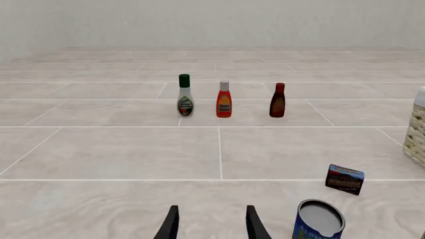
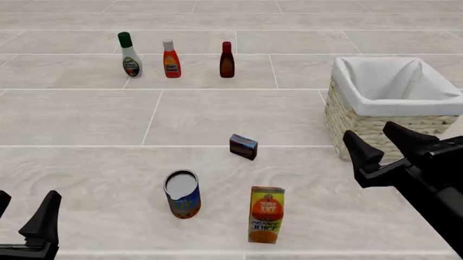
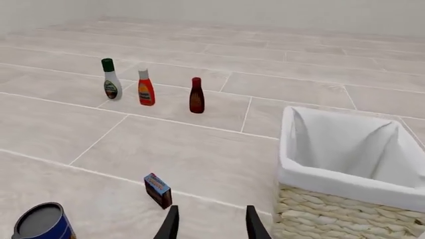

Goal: Pick the chocolate pudding and place it in the basket.

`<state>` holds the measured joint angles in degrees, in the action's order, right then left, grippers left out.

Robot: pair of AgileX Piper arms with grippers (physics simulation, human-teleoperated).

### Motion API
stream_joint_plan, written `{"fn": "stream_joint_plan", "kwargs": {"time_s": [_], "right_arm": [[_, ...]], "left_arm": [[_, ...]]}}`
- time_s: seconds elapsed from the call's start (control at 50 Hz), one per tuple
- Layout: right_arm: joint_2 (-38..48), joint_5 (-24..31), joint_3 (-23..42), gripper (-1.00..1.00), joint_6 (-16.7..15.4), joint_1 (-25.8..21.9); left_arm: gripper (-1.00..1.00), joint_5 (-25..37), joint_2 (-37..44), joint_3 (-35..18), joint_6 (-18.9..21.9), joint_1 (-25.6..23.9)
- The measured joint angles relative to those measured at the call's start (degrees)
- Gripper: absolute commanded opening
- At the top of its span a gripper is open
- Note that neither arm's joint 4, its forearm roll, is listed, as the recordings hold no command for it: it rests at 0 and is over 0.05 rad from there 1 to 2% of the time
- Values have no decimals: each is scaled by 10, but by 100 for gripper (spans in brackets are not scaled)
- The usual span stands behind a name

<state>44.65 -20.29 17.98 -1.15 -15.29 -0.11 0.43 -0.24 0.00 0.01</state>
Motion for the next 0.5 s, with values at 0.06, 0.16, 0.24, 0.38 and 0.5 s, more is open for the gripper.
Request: {"fn": "stream_joint_plan", "kwargs": {"time_s": [0.06,0.16,0.24,0.38,0.5], "right_arm": [[15,3,14,100,-3,-6],[40,11,41,100,-8,-16],[62,19,64,100,-13,-22],[99,35,105,100,-22,-32],[126,46,133,100,-28,-42]], "left_arm": [[100,0,0,0,0,0],[100,0,0,0,0,0],[100,0,0,0,0,0],[100,0,0,0,0,0],[100,0,0,0,0,0]]}}
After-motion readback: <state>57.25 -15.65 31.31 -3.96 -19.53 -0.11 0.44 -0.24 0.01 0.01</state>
